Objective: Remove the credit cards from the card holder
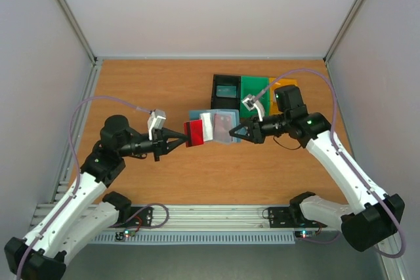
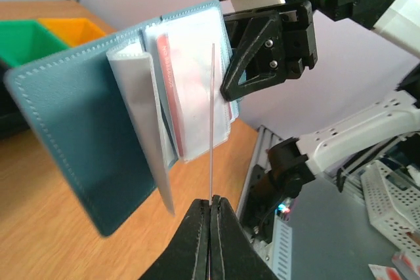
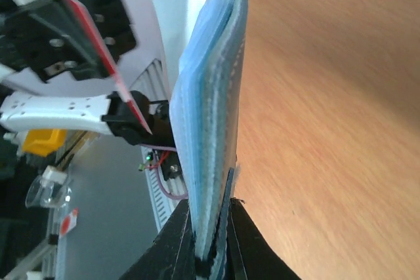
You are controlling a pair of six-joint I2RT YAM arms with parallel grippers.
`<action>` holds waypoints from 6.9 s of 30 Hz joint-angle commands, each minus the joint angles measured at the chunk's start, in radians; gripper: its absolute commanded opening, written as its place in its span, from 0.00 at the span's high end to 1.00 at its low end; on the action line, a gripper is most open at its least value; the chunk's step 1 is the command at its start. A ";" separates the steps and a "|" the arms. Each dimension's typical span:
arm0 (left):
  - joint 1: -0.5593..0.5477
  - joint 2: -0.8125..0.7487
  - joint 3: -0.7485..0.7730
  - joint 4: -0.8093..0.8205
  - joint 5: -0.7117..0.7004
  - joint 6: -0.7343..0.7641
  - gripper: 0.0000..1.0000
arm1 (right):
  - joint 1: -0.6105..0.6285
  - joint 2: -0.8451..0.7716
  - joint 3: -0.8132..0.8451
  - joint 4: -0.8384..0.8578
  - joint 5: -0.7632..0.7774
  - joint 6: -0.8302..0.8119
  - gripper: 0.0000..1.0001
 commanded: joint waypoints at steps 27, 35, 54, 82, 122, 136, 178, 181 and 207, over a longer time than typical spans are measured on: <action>0.026 -0.062 0.015 0.127 0.098 0.138 1.00 | -0.048 0.471 -0.385 0.237 0.022 0.418 0.93; 0.016 -0.068 0.032 0.167 0.095 0.150 1.00 | -0.085 0.228 -0.260 -0.100 0.376 0.351 0.51; -0.050 -0.063 0.060 0.338 0.144 0.096 1.00 | 0.496 -0.112 0.166 0.269 0.413 -0.017 0.04; -0.041 -0.152 -0.074 0.185 -0.338 0.131 0.01 | 0.531 -0.152 0.060 0.696 1.175 -1.073 0.99; 0.086 -0.283 -0.328 0.195 -0.460 0.025 0.01 | 0.144 0.228 0.384 -0.024 1.246 -0.827 0.99; 0.088 -0.310 -0.349 0.206 -0.467 0.009 0.01 | -0.079 0.775 0.696 -0.343 1.240 -0.709 0.99; 0.088 -0.315 -0.361 0.224 -0.484 0.012 0.01 | -0.085 1.102 0.617 0.211 1.392 -1.233 0.96; 0.087 -0.317 -0.361 0.224 -0.483 0.012 0.01 | -0.088 1.112 0.618 0.223 1.407 -1.235 0.95; 0.087 -0.324 -0.362 0.223 -0.475 0.011 0.01 | -0.094 0.976 0.655 0.028 1.383 -1.043 0.38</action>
